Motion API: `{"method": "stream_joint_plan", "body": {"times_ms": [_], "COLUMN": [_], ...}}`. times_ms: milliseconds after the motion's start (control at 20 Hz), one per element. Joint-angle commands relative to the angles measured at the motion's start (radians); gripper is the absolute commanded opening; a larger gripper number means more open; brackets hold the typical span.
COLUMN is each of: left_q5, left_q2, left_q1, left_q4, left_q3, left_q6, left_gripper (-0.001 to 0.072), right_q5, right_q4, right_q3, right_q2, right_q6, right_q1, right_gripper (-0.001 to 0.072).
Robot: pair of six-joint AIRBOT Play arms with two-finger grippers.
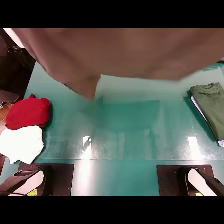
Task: Fold the shirts.
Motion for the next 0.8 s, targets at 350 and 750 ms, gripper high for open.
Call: {"method": "stream_joint_plan", "body": {"times_ms": [350, 750], "left_q5": [0.042, -0.186], "left_q2": [0.182, -0.006], "left_q1": [0.003, 0.003], "left_q4": [-0.140, -0.016], "left_q3": [0.050, -0.455], "left_q6": [-0.025, -0.105], "left_gripper": [0.0028, 0.0028], "right_q5": [0.098, 0.371], "right_q4": [-0.003, -0.063], "right_q3": [0.095, -0.137], "right_q2": [0.169, -0.119], "right_q6": [0.033, 0.109], "right_q1": [-0.199, 0.049], "right_gripper": [0.0013, 0.0013]}}
